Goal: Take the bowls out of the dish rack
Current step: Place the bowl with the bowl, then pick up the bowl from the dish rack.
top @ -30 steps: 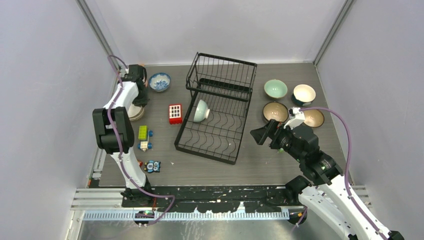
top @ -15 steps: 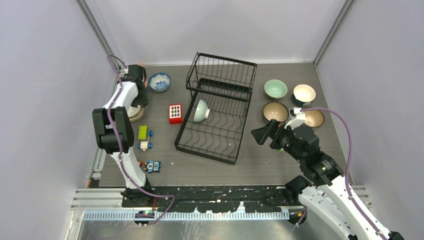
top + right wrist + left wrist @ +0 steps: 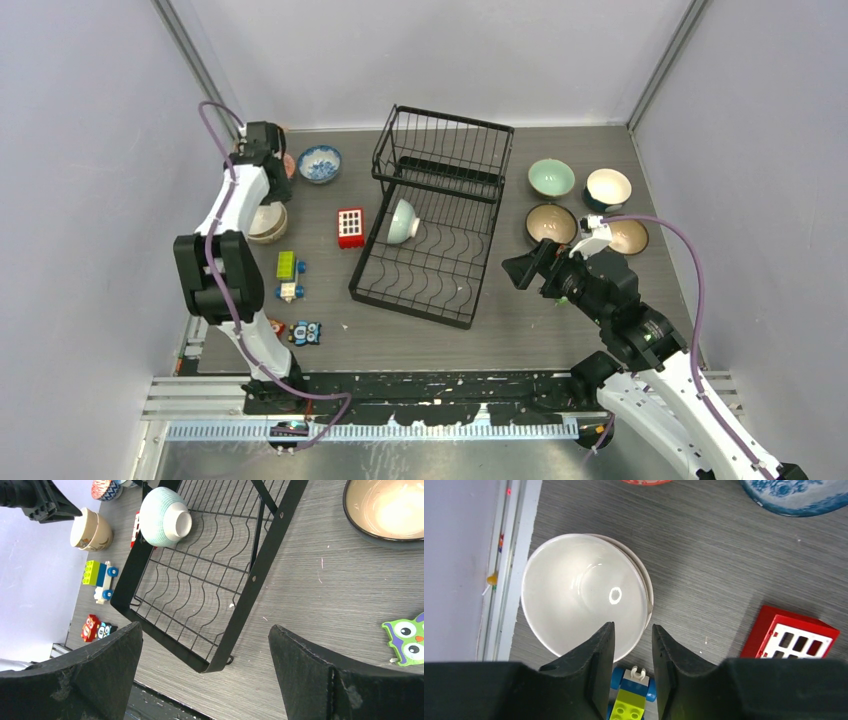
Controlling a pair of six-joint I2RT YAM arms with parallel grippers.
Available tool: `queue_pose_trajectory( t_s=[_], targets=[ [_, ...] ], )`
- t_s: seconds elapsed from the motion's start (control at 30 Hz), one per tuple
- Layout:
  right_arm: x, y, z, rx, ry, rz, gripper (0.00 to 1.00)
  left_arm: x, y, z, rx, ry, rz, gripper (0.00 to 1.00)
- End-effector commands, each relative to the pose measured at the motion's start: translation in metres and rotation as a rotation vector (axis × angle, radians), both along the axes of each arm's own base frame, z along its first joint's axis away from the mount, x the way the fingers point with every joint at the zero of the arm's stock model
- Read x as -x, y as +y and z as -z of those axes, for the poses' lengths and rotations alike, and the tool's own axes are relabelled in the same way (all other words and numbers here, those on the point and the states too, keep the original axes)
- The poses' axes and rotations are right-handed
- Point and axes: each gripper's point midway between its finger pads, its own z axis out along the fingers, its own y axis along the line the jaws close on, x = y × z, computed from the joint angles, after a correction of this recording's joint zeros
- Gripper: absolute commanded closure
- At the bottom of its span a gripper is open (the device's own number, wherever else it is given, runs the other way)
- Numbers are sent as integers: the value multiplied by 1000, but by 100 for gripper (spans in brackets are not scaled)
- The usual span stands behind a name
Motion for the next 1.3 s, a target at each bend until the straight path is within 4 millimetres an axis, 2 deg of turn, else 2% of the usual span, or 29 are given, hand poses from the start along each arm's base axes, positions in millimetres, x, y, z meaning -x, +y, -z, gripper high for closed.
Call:
queue_pose_trajectory(
  t_s=[0.0,0.23,0.73,0.9,0.97,1.07,1.2,1.27],
  targets=[
    [-2,0,-15,-11,-45,4,0,-2,-5,-19,7,-69,3,67],
    [1,-3,-15,-9,-47,10,0,2,-7,-1,12,-24,7,77],
    [2,-7,-14,2,-52,18,0,3,-14,24,42,24,24,84],
    [2,-8,-14,2,-54,23,0,2,-15,22,53,15,25,85],
    [2,-8,-15,2,-53,23,0,1,-17,14,55,-3,26,82],
    [1,-8,-17,3,-56,25,0,-1,-20,-10,56,-57,31,70],
    [0,-7,-17,6,-54,25,0,3,-37,-63,70,-188,66,56],
    [-1,-6,-17,7,-51,25,0,11,-60,-90,72,-256,122,53]
  ],
)
